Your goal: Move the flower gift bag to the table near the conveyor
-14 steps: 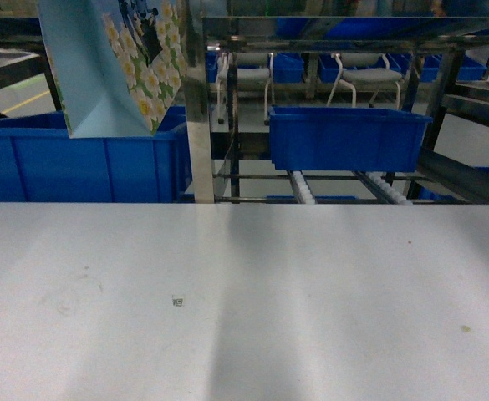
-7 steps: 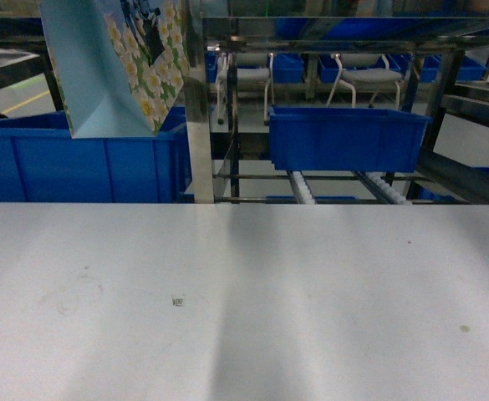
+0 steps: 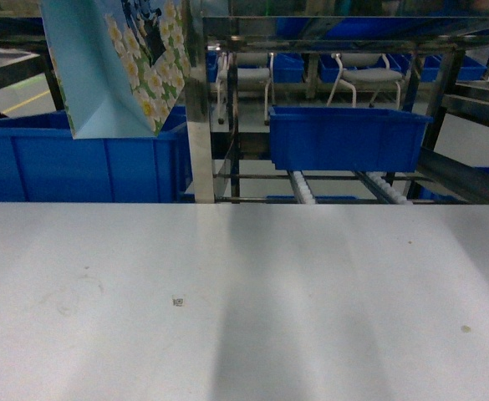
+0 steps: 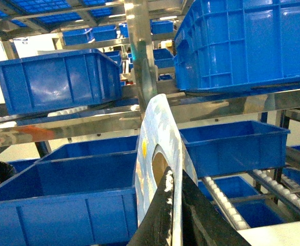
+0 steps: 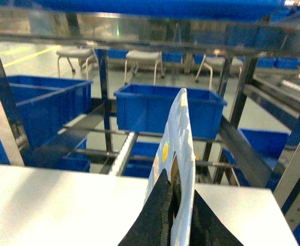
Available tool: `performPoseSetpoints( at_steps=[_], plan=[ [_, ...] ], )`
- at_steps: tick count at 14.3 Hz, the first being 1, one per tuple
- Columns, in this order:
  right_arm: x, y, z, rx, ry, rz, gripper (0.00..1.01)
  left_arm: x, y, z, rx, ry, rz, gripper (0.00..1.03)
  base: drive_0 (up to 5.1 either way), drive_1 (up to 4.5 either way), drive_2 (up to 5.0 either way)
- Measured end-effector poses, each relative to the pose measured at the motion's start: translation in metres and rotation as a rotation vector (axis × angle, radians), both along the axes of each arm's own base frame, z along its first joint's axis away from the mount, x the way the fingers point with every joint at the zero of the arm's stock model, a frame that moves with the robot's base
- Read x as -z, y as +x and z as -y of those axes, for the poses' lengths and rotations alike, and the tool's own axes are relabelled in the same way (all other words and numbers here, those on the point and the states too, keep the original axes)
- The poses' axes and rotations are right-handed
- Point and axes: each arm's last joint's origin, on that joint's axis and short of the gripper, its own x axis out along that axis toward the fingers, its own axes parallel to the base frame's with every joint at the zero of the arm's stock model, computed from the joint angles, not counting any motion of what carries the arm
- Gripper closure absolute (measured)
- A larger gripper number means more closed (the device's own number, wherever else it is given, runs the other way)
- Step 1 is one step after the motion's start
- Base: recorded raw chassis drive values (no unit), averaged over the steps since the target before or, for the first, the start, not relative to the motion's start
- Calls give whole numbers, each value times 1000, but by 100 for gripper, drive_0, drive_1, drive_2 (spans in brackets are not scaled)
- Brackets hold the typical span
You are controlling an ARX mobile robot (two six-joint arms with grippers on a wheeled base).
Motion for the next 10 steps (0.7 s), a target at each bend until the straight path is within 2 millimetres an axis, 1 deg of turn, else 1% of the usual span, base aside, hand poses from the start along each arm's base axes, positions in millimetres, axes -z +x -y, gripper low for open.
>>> performPoseSetpoints(
  at_steps=[1,2,4,5,6,8,9,10],
  plan=[
    [14,5,3,-1,4,-34,98,0,0,0,0,0,0,101,0,0,0],
    [31,10,5,-12,11,-85,98,0,0,0,0,1,0,101,0,0,0],
    [49,14,8,-45,20,-119,98,0,0,0,0,0,0,101,0,0,0],
    [65,17,8,-108,33,-151,98,0,0,0,0,0,0,101,0,0,0],
    [79,22,8,-129,41,-184,98,0,0,0,0,0,0,101,0,0,0],
    [96,30,14,-112,49,-221,98,0,0,0,0,0,1,101,0,0,0],
    [100,31,20,-84,53,-236,98,0,0,0,0,0,0,101,0,0,0],
    [101,30,23,-73,53,-236,98,0,0,0,0,0,0,101,0,0,0]
  ],
)
